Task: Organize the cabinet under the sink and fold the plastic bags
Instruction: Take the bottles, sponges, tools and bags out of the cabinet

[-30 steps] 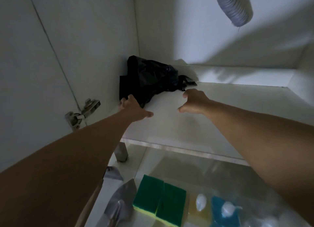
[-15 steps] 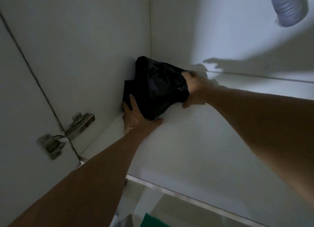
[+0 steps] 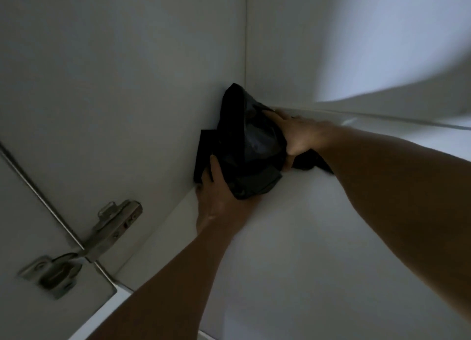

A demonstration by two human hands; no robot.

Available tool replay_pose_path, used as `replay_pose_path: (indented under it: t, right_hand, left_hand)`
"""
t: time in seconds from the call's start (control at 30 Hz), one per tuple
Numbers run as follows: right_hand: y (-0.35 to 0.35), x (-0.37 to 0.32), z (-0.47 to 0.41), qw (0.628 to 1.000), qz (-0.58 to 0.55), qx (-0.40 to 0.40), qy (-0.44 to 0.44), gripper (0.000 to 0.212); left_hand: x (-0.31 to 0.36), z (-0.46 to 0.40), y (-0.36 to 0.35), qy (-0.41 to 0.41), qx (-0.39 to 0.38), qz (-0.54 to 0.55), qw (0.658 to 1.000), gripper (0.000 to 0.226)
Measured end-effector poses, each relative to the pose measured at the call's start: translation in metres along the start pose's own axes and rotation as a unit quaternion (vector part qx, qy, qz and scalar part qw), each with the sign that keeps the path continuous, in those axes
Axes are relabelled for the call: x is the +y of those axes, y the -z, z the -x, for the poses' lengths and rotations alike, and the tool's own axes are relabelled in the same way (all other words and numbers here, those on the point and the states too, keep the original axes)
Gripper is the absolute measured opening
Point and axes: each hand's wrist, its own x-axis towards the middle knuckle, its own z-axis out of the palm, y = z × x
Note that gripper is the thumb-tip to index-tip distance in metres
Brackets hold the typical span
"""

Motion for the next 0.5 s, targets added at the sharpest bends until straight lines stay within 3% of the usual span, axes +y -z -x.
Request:
replay_pose_path:
  t: [0.13, 0.23, 0.33, 0.5]
  right_hand:
    - [-0.013, -0.002, -0.010, 1.000, -0.001, -0.003, 0.014, 0.100]
    - [-0.018, -0.006, -0.008, 0.998, 0.038, 0.015, 0.050, 0.073]
    - [-0.027, -0.010, 0.002, 0.996, 0.068, 0.027, 0.055, 0.065]
    - [-0.045, -0.031, 0.034, 0.988, 0.099, 0.082, 0.084, 0.052]
  left_hand:
    - [0.000, -0.003, -0.002, 0.011, -0.005, -0.015, 1.000, 0.125]
    - [-0.001, -0.005, -0.003, 0.020, 0.002, -0.004, 1.000, 0.122]
    - [-0.001, -0.004, -0.002, 0.015, -0.001, 0.025, 1.000, 0.126]
    - [0.011, 0.002, 0.004, 0.024, 0.038, 0.065, 0.997, 0.151]
